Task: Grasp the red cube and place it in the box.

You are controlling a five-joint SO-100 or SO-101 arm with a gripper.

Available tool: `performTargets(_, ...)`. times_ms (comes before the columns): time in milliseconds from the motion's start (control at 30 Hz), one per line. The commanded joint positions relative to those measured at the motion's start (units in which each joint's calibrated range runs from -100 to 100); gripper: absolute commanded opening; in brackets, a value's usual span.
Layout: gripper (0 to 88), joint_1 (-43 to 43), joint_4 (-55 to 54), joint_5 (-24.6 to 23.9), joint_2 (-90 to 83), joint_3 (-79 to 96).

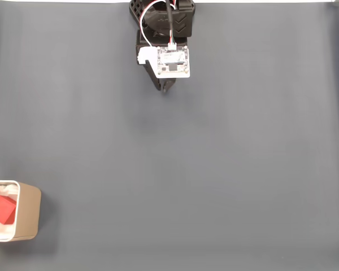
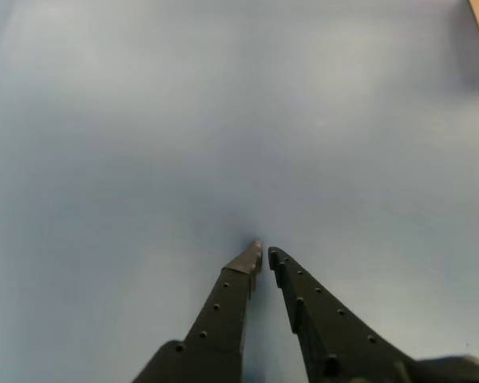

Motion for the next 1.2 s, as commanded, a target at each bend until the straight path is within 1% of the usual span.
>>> performTargets(0, 0.0, -0.2, 3.2, 0.0, -0.6, 0.8)
performTargets(400, 0.0, -0.4, 10.0, -0.8, -0.6, 0.8)
performTargets(567, 0.2, -0.4, 10.3, -1.8, -0.6, 0.8)
performTargets(1167, 0.2, -0.2, 10.3, -1.5, -0.7, 0.8)
